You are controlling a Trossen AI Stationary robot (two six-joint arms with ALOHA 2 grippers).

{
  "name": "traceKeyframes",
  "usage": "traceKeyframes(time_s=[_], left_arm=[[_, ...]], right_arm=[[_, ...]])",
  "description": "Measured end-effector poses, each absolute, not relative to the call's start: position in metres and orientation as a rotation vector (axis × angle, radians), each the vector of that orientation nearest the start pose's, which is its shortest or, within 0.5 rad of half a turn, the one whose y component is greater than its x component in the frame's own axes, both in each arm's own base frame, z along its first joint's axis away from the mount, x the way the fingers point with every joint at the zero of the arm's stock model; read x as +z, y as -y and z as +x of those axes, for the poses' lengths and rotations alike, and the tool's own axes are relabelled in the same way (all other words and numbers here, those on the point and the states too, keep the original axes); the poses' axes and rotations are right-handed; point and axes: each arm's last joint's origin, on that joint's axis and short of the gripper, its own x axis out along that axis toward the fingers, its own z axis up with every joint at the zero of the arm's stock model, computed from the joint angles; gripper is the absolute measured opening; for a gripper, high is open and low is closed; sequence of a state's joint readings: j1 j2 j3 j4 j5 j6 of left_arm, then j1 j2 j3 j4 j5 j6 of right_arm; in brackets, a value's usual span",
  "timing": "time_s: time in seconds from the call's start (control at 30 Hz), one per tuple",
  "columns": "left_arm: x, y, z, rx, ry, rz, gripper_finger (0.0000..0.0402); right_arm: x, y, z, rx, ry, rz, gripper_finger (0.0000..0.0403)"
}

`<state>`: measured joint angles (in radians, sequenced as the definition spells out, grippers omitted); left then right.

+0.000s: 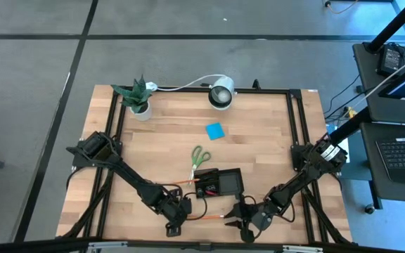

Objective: Pick and place office supplies into organizer
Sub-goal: Put the pencil into the desk organizer

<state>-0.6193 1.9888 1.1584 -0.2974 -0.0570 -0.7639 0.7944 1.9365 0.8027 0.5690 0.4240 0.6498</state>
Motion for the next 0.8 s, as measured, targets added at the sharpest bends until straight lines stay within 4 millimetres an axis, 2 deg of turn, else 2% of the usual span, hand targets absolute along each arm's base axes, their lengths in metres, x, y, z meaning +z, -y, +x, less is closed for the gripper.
traceKeyframes(time_s=[0.2,0.33,0.8], left_arm=[[0.1171,0.2182,0.3089,-0.065,-1.184,-0.295,0.0003],[0.1170,0.2182,0.3088,-0.065,-1.184,-0.296,0.0003],[0.1171,0.2185,0.3087,-0.073,-1.190,-0.300,0.0003]], right_arm=[[0.1034,-0.2409,0.2568,0.187,-0.554,0.306,0.0185],[0.1036,-0.2409,0.2569,0.194,-0.549,0.284,0.0206],[0.1058,-0.2358,0.2623,0.191,-0.506,0.192,0.0210]])
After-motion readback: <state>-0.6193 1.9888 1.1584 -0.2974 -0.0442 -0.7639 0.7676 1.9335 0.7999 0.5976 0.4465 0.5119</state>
